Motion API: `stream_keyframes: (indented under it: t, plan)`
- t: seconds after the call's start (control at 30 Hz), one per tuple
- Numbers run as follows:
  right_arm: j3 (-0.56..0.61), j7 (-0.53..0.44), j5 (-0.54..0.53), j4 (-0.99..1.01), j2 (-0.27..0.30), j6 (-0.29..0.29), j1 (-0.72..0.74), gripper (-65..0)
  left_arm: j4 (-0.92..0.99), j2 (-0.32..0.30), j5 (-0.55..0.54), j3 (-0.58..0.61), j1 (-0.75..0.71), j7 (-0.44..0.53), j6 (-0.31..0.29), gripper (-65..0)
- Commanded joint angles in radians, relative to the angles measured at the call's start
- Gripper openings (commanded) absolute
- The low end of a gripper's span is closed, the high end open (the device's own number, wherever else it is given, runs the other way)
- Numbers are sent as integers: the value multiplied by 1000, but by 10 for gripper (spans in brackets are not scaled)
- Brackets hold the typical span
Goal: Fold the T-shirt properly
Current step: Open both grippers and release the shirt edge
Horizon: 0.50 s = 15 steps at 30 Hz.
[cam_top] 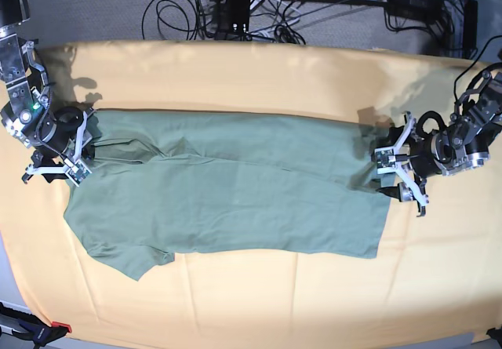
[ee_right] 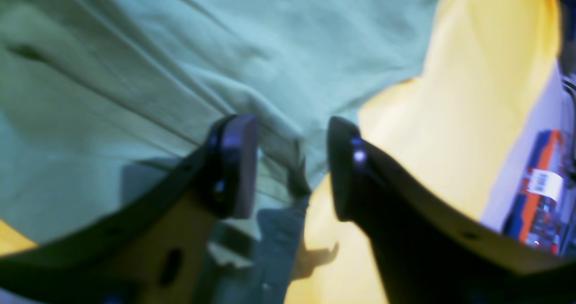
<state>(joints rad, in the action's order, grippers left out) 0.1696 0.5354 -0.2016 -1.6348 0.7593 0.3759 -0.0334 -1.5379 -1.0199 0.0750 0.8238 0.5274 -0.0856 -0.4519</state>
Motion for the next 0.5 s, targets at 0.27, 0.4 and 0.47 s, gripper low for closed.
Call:
stream_keyframes:
  t: [0.27,0.4,0.47]
  plan:
    - [-14,114,-131,-107,89,26,14,-320,-56,-92,-76,-14,99,-2,-35,-277]
    - [-15,182,-201,-207,140,52,14,-320,-85,-131,-89,-14,122,-2,-53,-277]
    - [-15,227,-271,-246,164,81,14,-320,-88,-143,-97,-14,124,-1,-55,-277]
